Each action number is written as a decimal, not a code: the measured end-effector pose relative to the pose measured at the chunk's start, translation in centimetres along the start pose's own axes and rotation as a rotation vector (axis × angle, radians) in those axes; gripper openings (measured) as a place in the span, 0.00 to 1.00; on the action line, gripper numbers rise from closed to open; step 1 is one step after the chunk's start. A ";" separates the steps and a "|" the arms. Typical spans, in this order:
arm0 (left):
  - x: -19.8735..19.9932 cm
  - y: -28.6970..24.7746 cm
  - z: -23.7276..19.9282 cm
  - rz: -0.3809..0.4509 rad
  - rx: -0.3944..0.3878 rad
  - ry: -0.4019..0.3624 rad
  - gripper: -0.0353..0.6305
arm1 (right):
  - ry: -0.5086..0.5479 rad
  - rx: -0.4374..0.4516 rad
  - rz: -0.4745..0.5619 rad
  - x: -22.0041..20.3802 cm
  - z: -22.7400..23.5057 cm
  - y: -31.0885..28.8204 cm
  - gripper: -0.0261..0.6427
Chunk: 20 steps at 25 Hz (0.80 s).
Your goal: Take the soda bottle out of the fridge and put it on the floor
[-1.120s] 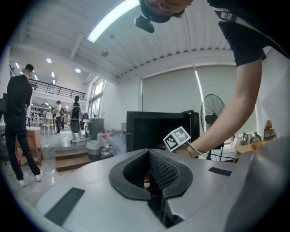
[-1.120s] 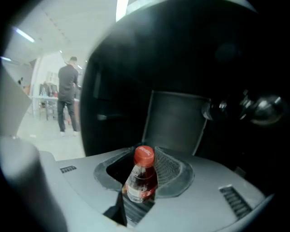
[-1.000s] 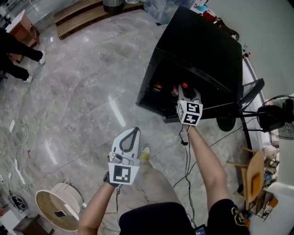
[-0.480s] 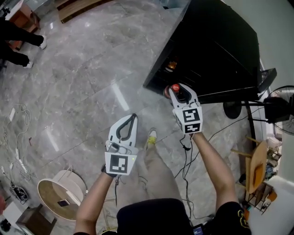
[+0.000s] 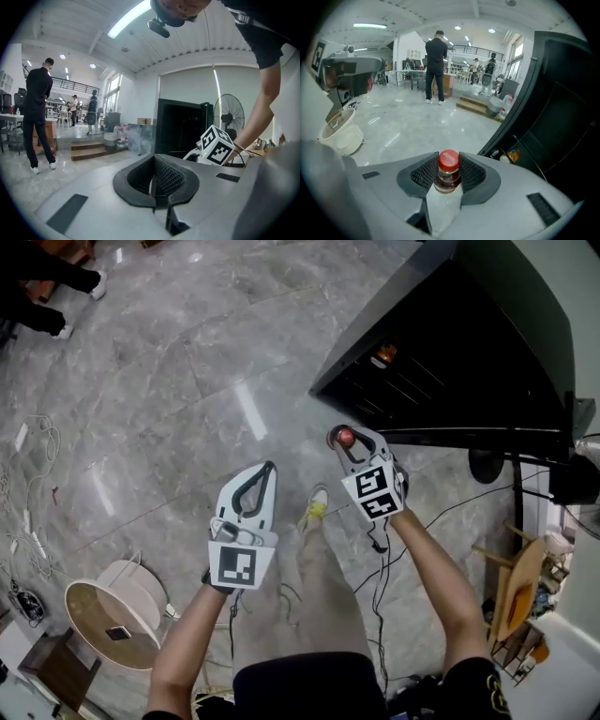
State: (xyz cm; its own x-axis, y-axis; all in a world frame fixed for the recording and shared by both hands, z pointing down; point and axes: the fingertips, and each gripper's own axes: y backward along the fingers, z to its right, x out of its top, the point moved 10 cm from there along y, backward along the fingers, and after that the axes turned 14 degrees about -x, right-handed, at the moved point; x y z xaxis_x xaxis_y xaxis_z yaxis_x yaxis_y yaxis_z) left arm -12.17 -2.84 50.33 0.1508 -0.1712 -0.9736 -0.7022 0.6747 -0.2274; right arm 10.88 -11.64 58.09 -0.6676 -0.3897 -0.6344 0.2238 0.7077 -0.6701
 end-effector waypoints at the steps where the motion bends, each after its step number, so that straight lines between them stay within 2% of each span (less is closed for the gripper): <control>1: -0.6 0.1 -0.2 -0.015 -0.004 -0.009 0.08 | 0.007 0.014 -0.018 -0.4 -0.6 -0.6 0.23; 4: -2.4 0.3 -0.4 -0.055 -0.011 -0.016 0.08 | 0.039 0.050 -0.068 -1.9 -2.6 -2.5 0.23; 8: -4.8 -0.2 -0.8 -0.049 0.007 0.014 0.08 | 0.095 0.089 -0.114 -3.6 -4.7 -4.9 0.23; 15: -9.6 -0.2 -1.5 -0.075 -0.024 -0.007 0.08 | 0.130 0.163 -0.208 -6.3 -8.8 -8.5 0.23; 18: -11.3 -0.7 -1.2 -0.095 -0.020 -0.012 0.08 | 0.123 0.194 -0.250 -7.7 -10.0 -9.9 0.23; 20: -12.2 -1.1 -1.1 -0.098 -0.005 -0.005 0.08 | 0.074 0.213 -0.291 -8.8 -10.3 -10.8 0.23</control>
State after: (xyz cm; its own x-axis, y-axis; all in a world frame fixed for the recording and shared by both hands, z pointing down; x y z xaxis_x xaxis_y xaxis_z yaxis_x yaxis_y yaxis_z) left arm -13.99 -2.26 62.43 0.2224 -0.2321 -0.9469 -0.6876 0.6512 -0.3211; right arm 6.97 -9.79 74.86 -0.7727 -0.5076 -0.3811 0.1545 0.4319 -0.8886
